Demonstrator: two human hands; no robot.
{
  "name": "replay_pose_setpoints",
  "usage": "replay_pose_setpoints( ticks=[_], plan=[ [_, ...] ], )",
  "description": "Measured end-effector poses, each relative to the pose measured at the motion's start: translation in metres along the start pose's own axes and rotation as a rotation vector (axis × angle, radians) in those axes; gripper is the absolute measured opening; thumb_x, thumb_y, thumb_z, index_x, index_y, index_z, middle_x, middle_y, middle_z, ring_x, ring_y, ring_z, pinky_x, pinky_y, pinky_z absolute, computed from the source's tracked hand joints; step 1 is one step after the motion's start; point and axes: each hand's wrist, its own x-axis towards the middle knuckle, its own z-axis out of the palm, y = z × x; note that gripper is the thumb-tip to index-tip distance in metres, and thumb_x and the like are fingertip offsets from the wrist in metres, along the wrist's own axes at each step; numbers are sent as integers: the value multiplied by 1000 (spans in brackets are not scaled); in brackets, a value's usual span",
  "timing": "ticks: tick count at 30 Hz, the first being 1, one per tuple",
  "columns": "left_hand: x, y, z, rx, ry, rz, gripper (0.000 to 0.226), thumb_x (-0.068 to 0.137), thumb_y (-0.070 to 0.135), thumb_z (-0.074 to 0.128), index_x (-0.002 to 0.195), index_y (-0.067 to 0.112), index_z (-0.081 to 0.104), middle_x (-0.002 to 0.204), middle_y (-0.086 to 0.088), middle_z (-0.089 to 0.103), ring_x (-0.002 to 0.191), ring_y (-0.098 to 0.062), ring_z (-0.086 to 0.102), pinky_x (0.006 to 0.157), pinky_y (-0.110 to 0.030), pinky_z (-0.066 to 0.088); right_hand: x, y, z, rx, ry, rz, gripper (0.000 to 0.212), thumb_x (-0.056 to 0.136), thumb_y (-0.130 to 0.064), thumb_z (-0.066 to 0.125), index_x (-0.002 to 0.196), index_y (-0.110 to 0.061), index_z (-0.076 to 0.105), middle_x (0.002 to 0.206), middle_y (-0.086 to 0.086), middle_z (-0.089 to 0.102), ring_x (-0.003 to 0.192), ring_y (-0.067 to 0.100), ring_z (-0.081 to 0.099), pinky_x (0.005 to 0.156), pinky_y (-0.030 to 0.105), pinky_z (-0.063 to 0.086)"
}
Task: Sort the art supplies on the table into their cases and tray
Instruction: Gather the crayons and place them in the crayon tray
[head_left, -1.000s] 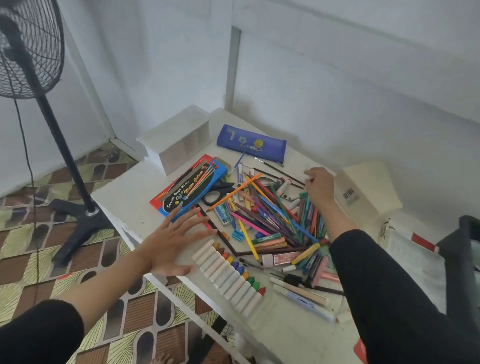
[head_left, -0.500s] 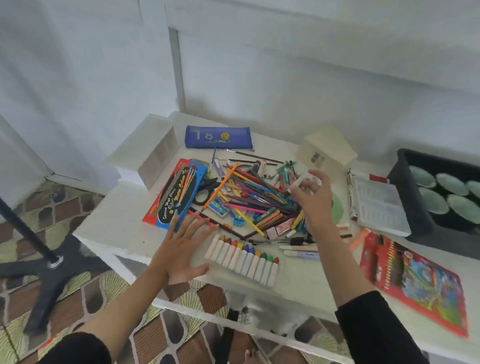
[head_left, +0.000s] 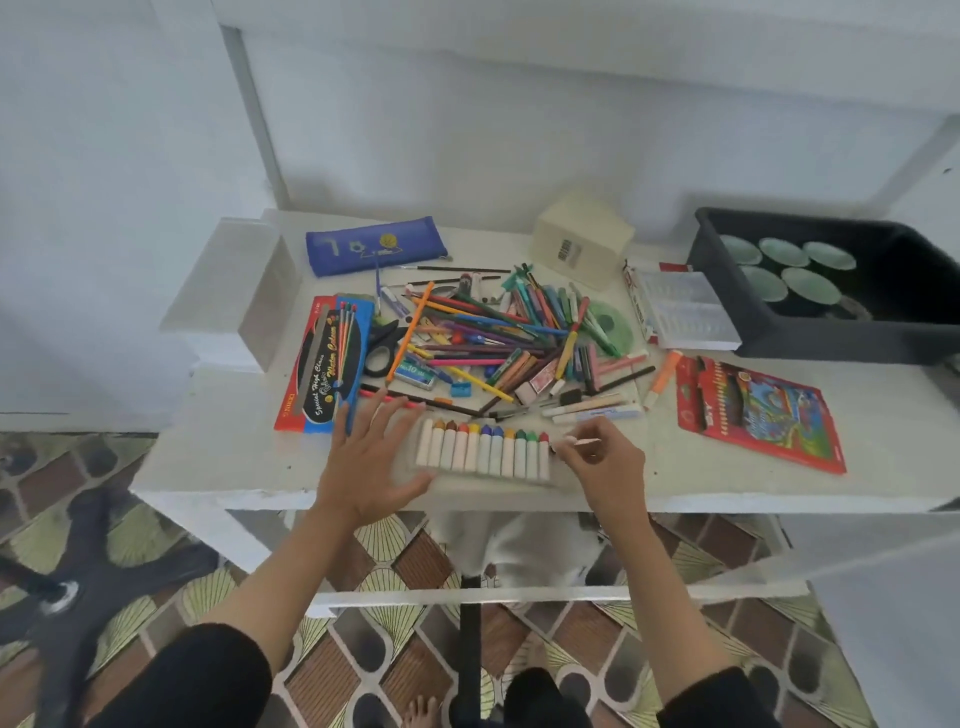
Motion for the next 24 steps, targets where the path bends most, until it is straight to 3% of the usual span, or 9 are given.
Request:
replay_pose_setpoints(
  ticks=[3, 6, 10, 14, 18, 24],
  plan=[
    [1, -1, 1, 2, -6, -2, 76, 77, 67, 41, 142, 29, 35, 146, 1, 38, 146, -20, 12, 114, -58, 3, -10, 3, -1, -118, -14, -76, 14, 78, -3, 73, 80, -6, 59, 74, -2, 61, 65, 8, 57, 59, 8, 41],
    [1, -2, 2, 8, -5, 3, 76, 77, 68, 39, 141, 28, 36, 145, 1, 38, 145, -20, 13, 114, -59, 4, -16, 6, -5, -247, -58, -146, 17, 76, 2, 72, 91, -5, 65, 81, -2, 60, 74, 15, 57, 66, 7, 40],
    [1, -2, 3, 7, 11, 10, 76, 78, 68, 38, 140, 26, 39, 144, 0, 40, 144, -19, 15, 115, -59, 3, -20, 9, -11, -312, -115, -182, 17, 78, 2, 71, 94, -1, 66, 86, 5, 62, 79, 22, 59, 69, 23, 49],
    [1, -2, 4, 14, 22, 16, 76, 78, 68, 38, 140, 25, 40, 143, 0, 42, 143, -19, 16, 115, -59, 4, -22, 14, -10, -316, -137, -186, 12, 81, -2, 70, 93, 1, 67, 99, 4, 63, 77, 14, 59, 64, 4, 44],
    [1, -2, 4, 11, 27, 10, 76, 78, 69, 37, 141, 25, 40, 144, 0, 41, 144, -18, 15, 115, -57, 1, -19, 18, -8, -341, -162, -156, 11, 82, -7, 71, 76, 2, 67, 109, 1, 61, 75, 16, 63, 61, 6, 44],
    [1, -1, 2, 8, 11, 7, 76, 77, 69, 36, 141, 27, 39, 144, 2, 40, 144, -18, 16, 115, -58, 3, -19, 16, -6, -362, -138, -158, 9, 80, -9, 72, 77, -4, 66, 104, -2, 60, 72, 11, 57, 63, 10, 44]
  ],
)
